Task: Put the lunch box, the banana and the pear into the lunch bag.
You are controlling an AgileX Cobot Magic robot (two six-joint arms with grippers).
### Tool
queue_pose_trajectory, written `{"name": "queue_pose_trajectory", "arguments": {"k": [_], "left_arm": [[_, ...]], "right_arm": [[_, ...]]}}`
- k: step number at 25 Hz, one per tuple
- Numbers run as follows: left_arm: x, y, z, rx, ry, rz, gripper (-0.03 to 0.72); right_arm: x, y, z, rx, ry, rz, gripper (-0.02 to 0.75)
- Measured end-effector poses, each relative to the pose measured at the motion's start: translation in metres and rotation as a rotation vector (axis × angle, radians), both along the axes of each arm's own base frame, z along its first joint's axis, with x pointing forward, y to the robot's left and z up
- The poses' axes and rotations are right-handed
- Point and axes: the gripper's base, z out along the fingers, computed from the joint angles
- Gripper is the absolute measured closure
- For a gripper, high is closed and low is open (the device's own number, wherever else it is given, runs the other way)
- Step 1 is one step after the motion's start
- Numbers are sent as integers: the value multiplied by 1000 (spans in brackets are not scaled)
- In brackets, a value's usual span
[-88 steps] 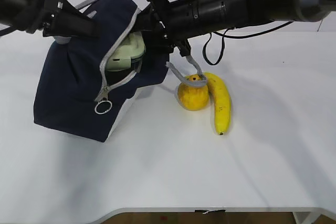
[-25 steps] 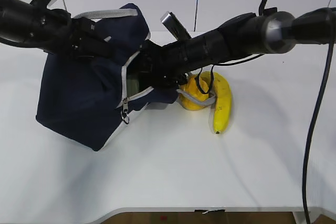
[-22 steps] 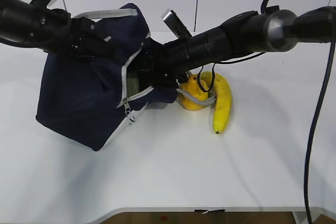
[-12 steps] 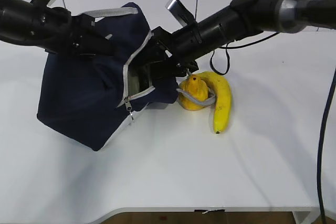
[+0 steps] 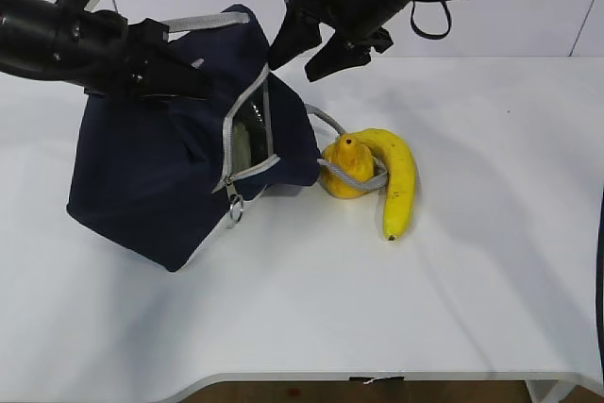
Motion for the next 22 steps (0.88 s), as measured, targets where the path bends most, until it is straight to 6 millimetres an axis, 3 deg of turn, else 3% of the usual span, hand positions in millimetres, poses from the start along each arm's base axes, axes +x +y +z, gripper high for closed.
{"name": "queue_pose_trajectory", "arguments": {"k": [6, 12, 18, 22], "left_arm": [[0, 10, 2, -37, 25, -10, 676], [2, 26, 5, -91, 53, 0, 676], [0, 32, 6, -115, 68, -16, 676], [-3, 31, 7, -137, 85, -54, 676]], "right_arm": [[-2, -15, 13, -146, -14, -100, 227], [-21, -33, 44, -235, -32, -211, 227], [-51, -47, 46, -307, 48, -274, 230], [-60, -51, 39, -329, 97, -300, 232]]}}
